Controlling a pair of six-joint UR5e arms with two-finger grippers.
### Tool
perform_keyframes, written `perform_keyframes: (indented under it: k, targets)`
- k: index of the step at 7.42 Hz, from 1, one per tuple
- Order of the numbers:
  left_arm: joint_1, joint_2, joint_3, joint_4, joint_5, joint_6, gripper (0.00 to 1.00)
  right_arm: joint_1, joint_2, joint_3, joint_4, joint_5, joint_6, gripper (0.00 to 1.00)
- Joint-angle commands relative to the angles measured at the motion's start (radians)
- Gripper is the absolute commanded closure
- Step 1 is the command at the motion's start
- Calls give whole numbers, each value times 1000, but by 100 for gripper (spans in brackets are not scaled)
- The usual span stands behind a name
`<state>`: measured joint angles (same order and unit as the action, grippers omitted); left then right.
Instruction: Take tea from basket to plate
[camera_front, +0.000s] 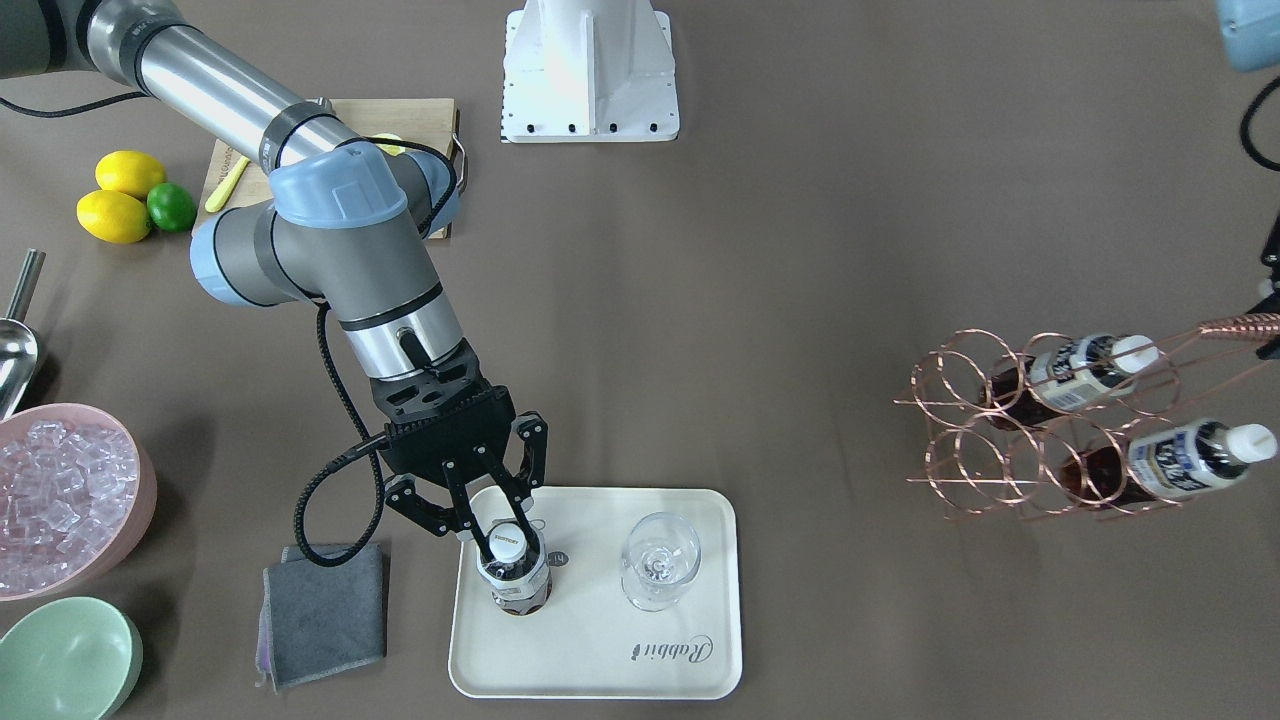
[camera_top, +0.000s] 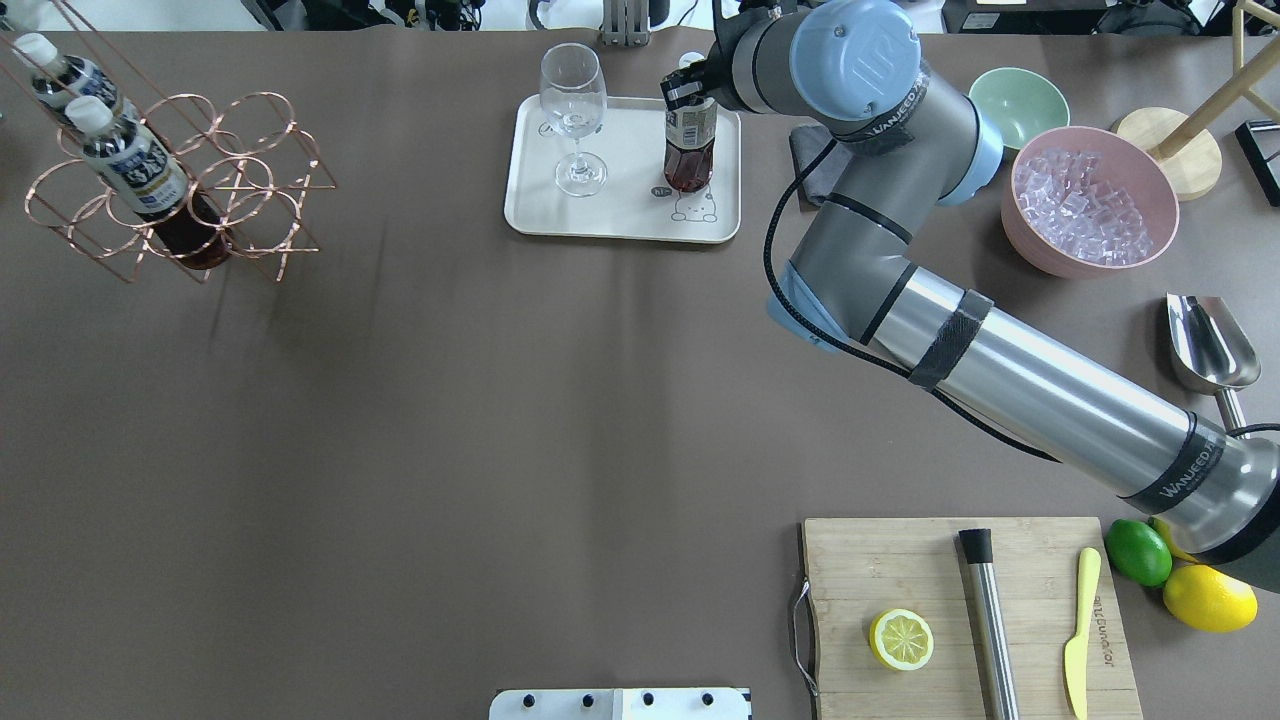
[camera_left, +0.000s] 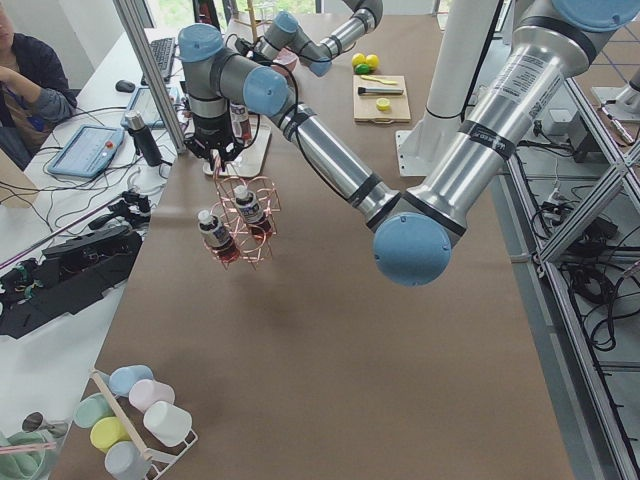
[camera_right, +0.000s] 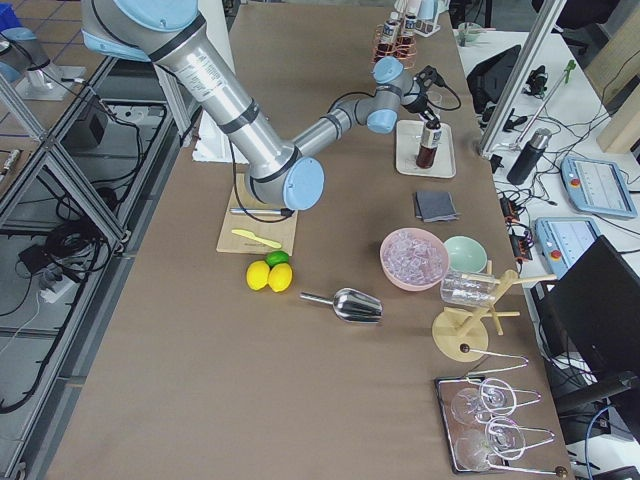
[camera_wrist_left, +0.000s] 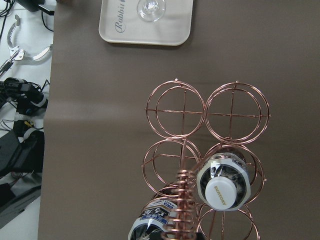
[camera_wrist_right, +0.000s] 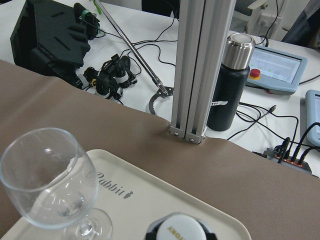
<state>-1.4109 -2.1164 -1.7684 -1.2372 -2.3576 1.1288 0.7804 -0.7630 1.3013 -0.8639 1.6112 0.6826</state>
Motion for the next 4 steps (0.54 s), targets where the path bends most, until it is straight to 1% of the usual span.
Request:
perform_keyframes:
  k: [1, 2, 4]
  targets:
    - [-117, 47, 139, -4, -12, 213, 100, -1, 2, 4, 0, -2, 2, 0]
    - [-147, 47, 203, -10, -14, 241, 100, -1, 2, 7, 0, -2, 2, 0]
    - [-174, 50, 311, -60, -11, 250, 100, 13, 1, 12, -1, 2, -2, 0]
